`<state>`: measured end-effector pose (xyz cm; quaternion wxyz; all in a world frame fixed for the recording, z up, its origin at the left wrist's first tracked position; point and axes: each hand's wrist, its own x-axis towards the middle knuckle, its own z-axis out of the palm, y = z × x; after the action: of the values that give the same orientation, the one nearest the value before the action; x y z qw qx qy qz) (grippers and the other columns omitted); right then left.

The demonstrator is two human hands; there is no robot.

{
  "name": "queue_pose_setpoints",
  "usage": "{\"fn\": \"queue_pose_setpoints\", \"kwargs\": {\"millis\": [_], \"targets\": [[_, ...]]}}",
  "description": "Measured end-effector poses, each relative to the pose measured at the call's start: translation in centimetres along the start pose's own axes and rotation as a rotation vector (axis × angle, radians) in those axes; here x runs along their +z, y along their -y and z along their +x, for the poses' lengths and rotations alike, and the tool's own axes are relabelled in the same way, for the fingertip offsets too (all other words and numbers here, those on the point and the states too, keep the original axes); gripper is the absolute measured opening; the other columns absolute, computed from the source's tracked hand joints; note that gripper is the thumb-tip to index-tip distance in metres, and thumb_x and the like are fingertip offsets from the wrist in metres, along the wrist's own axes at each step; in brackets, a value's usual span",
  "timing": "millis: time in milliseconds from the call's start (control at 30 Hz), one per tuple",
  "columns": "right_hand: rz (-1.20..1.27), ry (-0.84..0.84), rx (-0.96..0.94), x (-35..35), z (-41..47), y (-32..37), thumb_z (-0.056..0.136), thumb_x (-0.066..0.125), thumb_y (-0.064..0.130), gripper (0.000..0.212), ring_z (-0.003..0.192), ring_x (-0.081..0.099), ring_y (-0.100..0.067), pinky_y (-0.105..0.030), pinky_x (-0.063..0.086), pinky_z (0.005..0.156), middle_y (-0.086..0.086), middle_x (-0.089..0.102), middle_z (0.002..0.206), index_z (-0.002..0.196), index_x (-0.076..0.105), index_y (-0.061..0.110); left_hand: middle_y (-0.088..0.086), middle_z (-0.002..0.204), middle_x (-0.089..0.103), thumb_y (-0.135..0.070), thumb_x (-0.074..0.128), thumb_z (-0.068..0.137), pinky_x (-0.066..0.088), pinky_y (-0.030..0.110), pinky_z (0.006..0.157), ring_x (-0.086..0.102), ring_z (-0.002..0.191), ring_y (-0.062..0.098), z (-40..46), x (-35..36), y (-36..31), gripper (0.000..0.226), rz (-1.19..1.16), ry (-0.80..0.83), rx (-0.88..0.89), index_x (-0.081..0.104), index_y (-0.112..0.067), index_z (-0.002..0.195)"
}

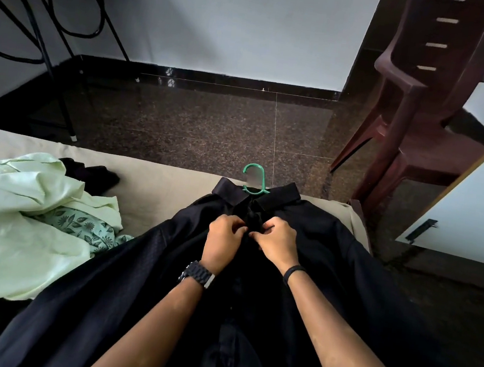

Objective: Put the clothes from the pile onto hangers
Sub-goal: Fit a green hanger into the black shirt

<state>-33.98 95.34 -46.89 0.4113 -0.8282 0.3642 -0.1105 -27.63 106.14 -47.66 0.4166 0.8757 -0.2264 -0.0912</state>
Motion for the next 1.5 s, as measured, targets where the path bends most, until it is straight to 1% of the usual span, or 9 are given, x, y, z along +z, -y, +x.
{"fn": "queue_pose_setpoints", "kwargs": {"millis": [133, 400, 467, 633, 800, 933, 1100, 1267, 1500], "targets": [[0.030, -0.050, -0.010, -0.2, -0.5, -0.3, 0.079, 0.073, 0.015, 0.020, 0.073, 0.064, -0.024, -0.022, 0.033, 0.056, -0.012, 0.069, 0.073, 0.071, 0.064, 0.000, 0.009, 0.105, 0.058, -0.021, 0.063, 0.089, 0.045, 0.033, 0.086, 0.058, 0.101, 0.026, 0.2, 0.5, -0.5, 0.020, 0.115, 0.036, 0.006, 0.069, -0.012, 0.106], [0.356, -0.023, 0.152, -0.1, -0.6, -0.7, 0.078, 0.074, 0.005, 0.022, 0.069, 0.064, -0.014, -0.027, 0.056, 0.073, -0.002, 0.068, 0.078, 0.100, 0.072, 0.003, 0.004, 0.105, 0.060, -0.025, 0.065, 0.086, 0.047, 0.031, 0.085, 0.059, 0.100, 0.020, 0.3, 0.7, -0.6, 0.015, 0.114, 0.075, -0.010, 0.070, -0.020, 0.099], [0.402, 0.005, 0.137, -0.2, -0.7, -0.8, 0.079, 0.071, 0.001, 0.020, 0.079, 0.066, -0.015, -0.033, 0.055, 0.083, 0.000, 0.069, 0.080, 0.098, 0.073, 0.005, 0.004, 0.099, 0.066, -0.018, 0.066, 0.086, 0.045, 0.026, 0.082, 0.061, 0.095, 0.018, 0.3, 0.8, -0.6, 0.012, 0.016, 0.029, -0.033, 0.072, -0.014, 0.095], [0.505, 0.004, 0.077, -0.7, -1.1, -0.5, 0.078, 0.071, 0.001, 0.020, 0.076, 0.067, -0.018, -0.027, 0.053, 0.071, -0.004, 0.070, 0.078, 0.083, 0.064, 0.018, 0.008, 0.080, 0.070, -0.010, 0.067, 0.087, 0.057, 0.029, 0.068, 0.065, 0.067, 0.015, -0.3, 0.8, -0.9, 0.007, -0.434, 0.007, -0.246, 0.070, -0.011, 0.081], [0.295, -0.174, -0.039, -0.8, -1.8, -0.3, 0.075, 0.074, 0.005, 0.022, 0.065, 0.059, -0.005, -0.004, 0.040, 0.061, 0.009, 0.061, 0.070, 0.085, 0.058, 0.016, 0.012, 0.079, 0.069, -0.005, 0.064, 0.088, 0.056, 0.028, 0.066, 0.066, 0.073, 0.019, -0.8, 0.7, -1.0, 0.010, -0.688, 0.019, -0.331, 0.069, -0.006, 0.080], [0.253, -0.275, -0.165, -0.5, -2.8, 0.3, 0.075, 0.070, -0.001, 0.022, 0.061, 0.055, 0.001, -0.001, 0.037, 0.057, 0.009, 0.058, 0.070, 0.091, 0.057, 0.009, 0.014, 0.083, 0.072, -0.007, 0.065, 0.087, 0.057, 0.040, 0.081, 0.068, 0.083, 0.028, -1.0, 1.1, -0.9, 0.009, -0.693, 0.034, -0.331, 0.071, -0.006, 0.080], [0.228, -0.201, -0.239, -0.3, -3.1, 0.5, 0.078, 0.071, -0.001, 0.023, 0.064, 0.060, -0.002, -0.005, 0.045, 0.059, 0.002, 0.064, 0.077, 0.095, 0.059, 0.008, 0.010, 0.080, 0.074, -0.013, 0.066, 0.085, 0.055, 0.049, 0.084, 0.070, 0.087, 0.030, -1.1, 1.2, -0.4, 0.010, -0.629, 0.004, -0.346, 0.073, -0.012, 0.077], [0.184, -0.212, -0.300, -0.1, -3.5, 0.4, 0.078, 0.071, -0.001, 0.025, 0.072, 0.065, -0.013, -0.028, 0.055, 0.068, 0.003, 0.063, 0.077, 0.097, 0.058, 0.009, 0.006, 0.077, 0.073, -0.016, 0.067, 0.083, 0.055, 0.050, 0.084, 0.070, 0.084, 0.026, -1.0, 1.3, -0.4, 0.010, -0.587, 0.016, -0.325, 0.073, -0.016, 0.075], [-0.079, -0.224, -0.508, 0.2, -4.1, -0.2, 0.082, 0.060, -0.003, 0.024, 0.082, 0.062, -0.026, -0.040, 0.050, 0.070, -0.007, 0.065, 0.088, 0.104, 0.059, 0.008, 0.000, 0.076, 0.072, -0.016, 0.066, 0.083, 0.053, 0.033, 0.077, 0.065, 0.077, 0.015, -1.3, 1.4, -0.6, 0.010, -0.431, -0.018, -0.288, 0.073, -0.017, 0.076]]}}
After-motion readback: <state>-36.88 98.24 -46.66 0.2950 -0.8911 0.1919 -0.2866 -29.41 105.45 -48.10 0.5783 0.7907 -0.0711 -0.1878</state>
